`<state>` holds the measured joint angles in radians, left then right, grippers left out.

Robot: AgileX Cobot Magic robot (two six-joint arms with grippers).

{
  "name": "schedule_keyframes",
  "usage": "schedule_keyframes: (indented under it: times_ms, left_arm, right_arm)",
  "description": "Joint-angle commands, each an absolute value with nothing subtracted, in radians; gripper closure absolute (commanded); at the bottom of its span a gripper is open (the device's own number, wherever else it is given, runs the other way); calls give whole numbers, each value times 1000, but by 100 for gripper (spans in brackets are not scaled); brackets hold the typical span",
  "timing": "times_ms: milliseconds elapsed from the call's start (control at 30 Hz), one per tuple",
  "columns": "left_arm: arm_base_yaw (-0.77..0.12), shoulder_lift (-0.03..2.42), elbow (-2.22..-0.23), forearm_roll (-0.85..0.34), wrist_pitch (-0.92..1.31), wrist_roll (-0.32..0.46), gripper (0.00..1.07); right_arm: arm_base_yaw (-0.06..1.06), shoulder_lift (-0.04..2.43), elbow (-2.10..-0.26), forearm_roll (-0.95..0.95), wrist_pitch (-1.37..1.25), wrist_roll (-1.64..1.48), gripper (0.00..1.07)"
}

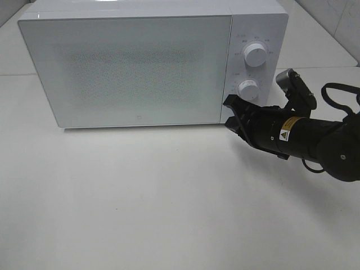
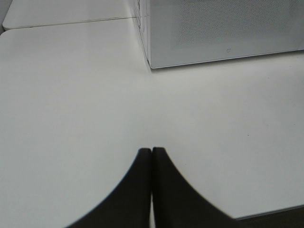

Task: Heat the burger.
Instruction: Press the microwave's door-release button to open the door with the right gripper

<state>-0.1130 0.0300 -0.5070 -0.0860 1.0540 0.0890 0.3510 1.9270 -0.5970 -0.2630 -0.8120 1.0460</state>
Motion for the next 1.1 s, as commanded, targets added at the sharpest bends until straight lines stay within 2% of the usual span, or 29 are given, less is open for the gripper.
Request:
schedule_keyframes:
  times_ms: [33,233,533,1100]
  left_arm:
    - [-112,32,-505,-88,1041,85,106]
    - [-112,32,-505,-86,1041,85,106]
    - [-112,32,-505,-86,1041,85,106]
    - [-112,32,-505,-86,1041,85,106]
  right_arm:
    - [351,1940,-603,-255,-866,1113,107]
    - [351,1987,-603,-166,-888,1216,107]
    - [351,2005,-625,0,-885,1155,107]
    - [351,2086,-756,128,-887,1154,107]
